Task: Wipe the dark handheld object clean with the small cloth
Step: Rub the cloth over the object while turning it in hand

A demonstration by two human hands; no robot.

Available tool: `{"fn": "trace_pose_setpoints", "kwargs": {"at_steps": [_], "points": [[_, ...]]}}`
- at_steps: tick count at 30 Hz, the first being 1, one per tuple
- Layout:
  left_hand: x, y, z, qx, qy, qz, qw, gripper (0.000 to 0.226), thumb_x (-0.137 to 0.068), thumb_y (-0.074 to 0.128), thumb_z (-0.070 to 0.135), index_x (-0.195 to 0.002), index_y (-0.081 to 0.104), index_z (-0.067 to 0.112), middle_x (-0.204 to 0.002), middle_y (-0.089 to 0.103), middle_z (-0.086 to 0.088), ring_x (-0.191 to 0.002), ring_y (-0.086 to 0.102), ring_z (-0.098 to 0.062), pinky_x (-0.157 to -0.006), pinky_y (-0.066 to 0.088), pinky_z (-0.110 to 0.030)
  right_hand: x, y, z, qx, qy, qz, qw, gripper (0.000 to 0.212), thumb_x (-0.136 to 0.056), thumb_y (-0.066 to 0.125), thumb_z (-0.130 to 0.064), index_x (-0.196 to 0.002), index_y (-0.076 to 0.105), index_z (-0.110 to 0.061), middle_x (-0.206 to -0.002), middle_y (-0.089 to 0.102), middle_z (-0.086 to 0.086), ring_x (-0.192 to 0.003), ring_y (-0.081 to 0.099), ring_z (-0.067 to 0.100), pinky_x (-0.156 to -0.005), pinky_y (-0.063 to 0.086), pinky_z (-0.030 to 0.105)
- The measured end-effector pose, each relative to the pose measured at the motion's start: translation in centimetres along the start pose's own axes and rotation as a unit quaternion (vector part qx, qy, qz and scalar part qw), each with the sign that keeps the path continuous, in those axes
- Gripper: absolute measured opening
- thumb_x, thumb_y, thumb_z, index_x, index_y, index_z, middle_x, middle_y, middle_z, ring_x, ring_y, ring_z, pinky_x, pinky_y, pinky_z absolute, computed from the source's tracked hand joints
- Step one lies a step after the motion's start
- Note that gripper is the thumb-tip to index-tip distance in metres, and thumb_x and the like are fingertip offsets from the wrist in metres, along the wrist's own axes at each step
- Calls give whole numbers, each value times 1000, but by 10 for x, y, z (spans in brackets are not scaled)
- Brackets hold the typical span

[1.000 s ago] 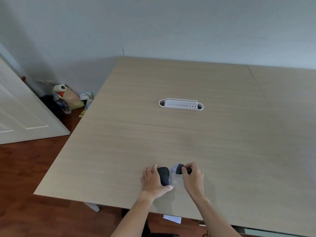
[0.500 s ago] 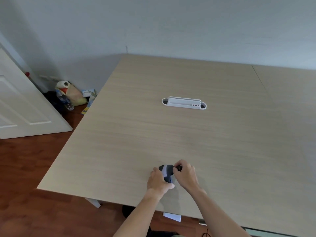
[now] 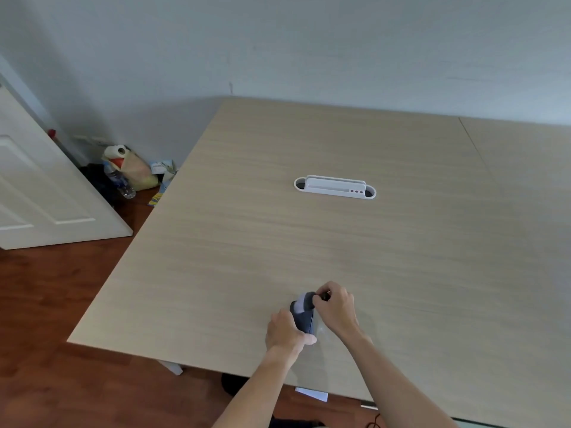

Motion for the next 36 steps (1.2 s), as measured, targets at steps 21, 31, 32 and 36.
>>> {"fn": "trace_pose_setpoints", "kwargs": {"at_steps": [21,31,32,36], "points": [[5,2,-2,14,-6,17,1000,44,-52,90,36,-79,60,17,-88,70,2,-82,71,-23,-70,56,-32,-8,2,-2,69,2,32,997,6,-86,56,-14,-87,62,-16,-78,64,-1,-71,59,25,-53,38,30],[2,2,-3,11,-5,15,1000,48,-50,91,38,-82,66,13,-84,71,2,-74,69,-21,-59,48,-26,-1,-8,14,-6,16,72,997,4,-83,60,-13,-81,62,-15,-74,65,-3,-70,60,22,-56,40,30],[1,2,-4,10,-4,16,1000,46,-50,91,38,-79,64,15,-83,70,3,-72,67,-20,-58,47,-26,-1,-8,15,-47,14,60,997,4,-82,63,-11,-79,63,-14,-70,65,-3,-67,59,19,-57,42,28],[-1,1,-3,12,-2,19,1000,44,-50,91,36,-72,58,17,-74,64,6,-64,60,-18,-54,43,-24,4,-5,24,-66,19,7,998,5,-81,68,-11,-78,66,-16,-69,64,-4,-64,58,14,-56,42,22]]}}
Point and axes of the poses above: each hand's wrist, its own x-axis away from the middle knuckle, its own y-axis out of the palm, z = x × y, the point moved 5 cm from there along -x, towards the middle knuckle
